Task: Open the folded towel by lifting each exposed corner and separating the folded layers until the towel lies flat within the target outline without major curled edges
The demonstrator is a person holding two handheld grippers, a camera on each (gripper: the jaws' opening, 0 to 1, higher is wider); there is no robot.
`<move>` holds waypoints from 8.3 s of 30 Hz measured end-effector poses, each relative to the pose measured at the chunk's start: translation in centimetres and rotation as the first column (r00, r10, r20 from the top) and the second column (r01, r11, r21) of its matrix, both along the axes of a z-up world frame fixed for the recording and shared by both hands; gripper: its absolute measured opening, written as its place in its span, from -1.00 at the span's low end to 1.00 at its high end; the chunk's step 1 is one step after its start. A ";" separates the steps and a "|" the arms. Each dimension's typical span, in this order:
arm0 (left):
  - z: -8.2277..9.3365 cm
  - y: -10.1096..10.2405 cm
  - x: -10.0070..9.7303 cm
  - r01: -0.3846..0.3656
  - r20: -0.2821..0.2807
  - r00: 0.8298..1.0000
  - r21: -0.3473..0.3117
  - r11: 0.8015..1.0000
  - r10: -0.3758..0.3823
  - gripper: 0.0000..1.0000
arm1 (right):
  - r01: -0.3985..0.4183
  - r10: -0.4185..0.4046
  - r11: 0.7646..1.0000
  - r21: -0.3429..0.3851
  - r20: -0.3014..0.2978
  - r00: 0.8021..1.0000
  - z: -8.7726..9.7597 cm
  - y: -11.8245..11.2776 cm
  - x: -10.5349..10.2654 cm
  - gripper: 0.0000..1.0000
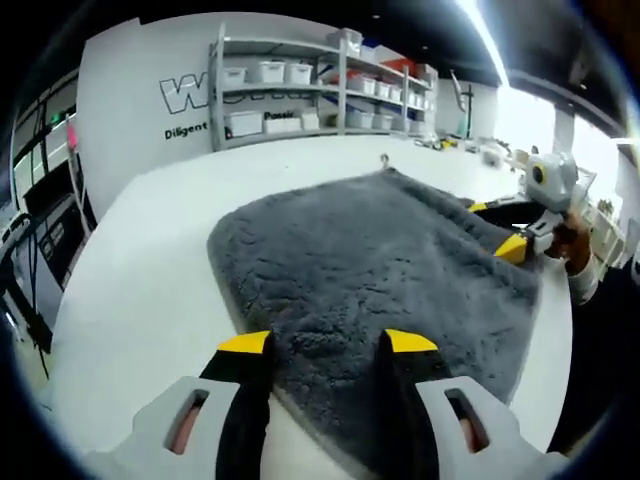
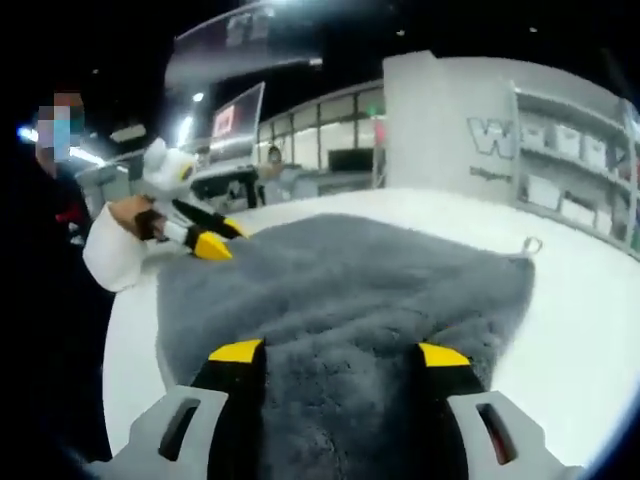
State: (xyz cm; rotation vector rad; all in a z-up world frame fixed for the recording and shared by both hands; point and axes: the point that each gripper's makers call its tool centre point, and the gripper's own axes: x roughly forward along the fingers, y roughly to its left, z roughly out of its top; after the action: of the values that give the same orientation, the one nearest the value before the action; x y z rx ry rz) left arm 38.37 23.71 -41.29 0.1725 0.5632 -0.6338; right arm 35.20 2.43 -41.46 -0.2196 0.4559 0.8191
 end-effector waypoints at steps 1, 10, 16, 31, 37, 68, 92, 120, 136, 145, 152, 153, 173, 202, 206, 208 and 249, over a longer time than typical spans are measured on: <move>0.0 -0.1 -0.1 0.001 0.001 1.000 0.008 1.000 -0.001 -0.17 | 0.016 -0.016 1.000 0.002 -0.006 1.000 0.3 0.0 0.1 0.17; 0.0 0.2 -0.3 -0.007 0.003 1.000 0.025 1.000 0.007 -0.18 | 0.016 -0.017 0.999 -0.031 -0.040 0.999 0.1 -1.1 0.1 0.14; 0.0 0.2 -0.3 0.004 0.002 1.000 0.008 1.000 -0.004 -0.18 | 0.006 -0.013 0.997 -0.072 -0.094 0.995 0.0 -3.1 -0.3 0.07; 0.2 0.5 -0.5 0.001 -0.004 1.000 0.030 1.000 -0.001 -0.18 | -0.095 0.096 0.986 -0.137 -0.001 0.995 1.4 -5.7 -1.4 -0.12; 0.8 1.9 -1.2 -0.010 -0.004 1.000 0.031 0.999 0.010 -0.19 | -0.244 0.252 0.963 -0.118 0.058 0.966 2.9 -3.5 -3.1 -0.05; 0.7 2.1 -2.1 0.023 -0.042 0.999 0.000 1.000 -0.023 -0.39 | -0.329 0.589 0.787 -0.521 0.479 0.651 4.0 6.1 -8.2 0.15; 0.2 1.8 -2.4 0.037 -0.054 0.998 -0.003 0.999 -0.037 -0.41 | -0.242 0.577 0.795 -0.556 0.569 0.586 3.7 8.7 -7.4 0.20; 0.3 1.8 -2.4 0.040 -0.055 0.998 -0.002 0.999 -0.040 -0.43 | -0.119 0.640 0.739 -0.663 0.637 0.430 3.2 12.2 -6.6 -0.23; 0.4 1.8 -2.4 0.038 -0.052 0.998 -0.006 0.999 -0.038 -0.43 | -0.122 0.665 0.708 -0.696 0.597 0.450 1.6 11.8 -6.6 -0.82; 0.5 1.7 -2.5 0.046 -0.044 0.998 -0.006 0.999 -0.046 -0.43 | -0.148 0.663 0.713 -0.685 0.592 0.459 1.5 11.7 -7.0 -1.00; 0.9 1.5 -2.5 0.054 -0.030 0.998 -0.015 0.998 -0.054 -0.43 | -0.196 0.622 0.757 -0.623 0.595 0.509 1.9 11.7 -7.2 -1.00; 1.1 1.0 -2.7 0.091 -0.015 0.996 -0.023 0.996 -0.092 -0.43 | -0.200 0.609 0.768 -0.609 0.597 0.523 1.9 11.7 -7.1 -1.00; 5.1 -5.0 -6.9 0.409 0.168 0.902 -0.029 0.912 -0.399 -0.08 | -0.276 0.346 0.938 -0.210 0.505 0.791 3.8 10.3 -5.5 -1.00; 4.2 -10.9 -6.5 0.468 0.154 0.865 0.095 0.879 -0.477 -0.25 | -0.190 0.220 0.824 0.533 0.007 0.975 7.2 7.8 -4.6 -1.00; 4.3 -10.3 -6.1 0.438 0.151 0.882 0.086 0.895 -0.446 -0.42 | -0.196 0.214 0.835 0.513 0.024 0.976 7.3 7.5 -4.7 -1.00; 4.5 -9.9 -5.9 0.426 0.159 0.887 0.081 0.901 -0.433 -0.45 | -0.197 0.210 0.838 0.509 0.033 0.977 7.4 7.3 -4.6 -1.00; 8.4 -8.4 -3.4 0.300 0.388 0.869 0.077 0.951 -0.306 -0.96 | -0.269 0.201 0.899 0.346 0.222 0.954 9.0 5.0 -3.9 -1.00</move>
State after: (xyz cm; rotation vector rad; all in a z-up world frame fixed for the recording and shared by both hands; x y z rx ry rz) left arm 35.02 15.35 -32.87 0.3993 0.1449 -0.8746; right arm 31.26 7.40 -32.43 0.0069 0.0947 1.0976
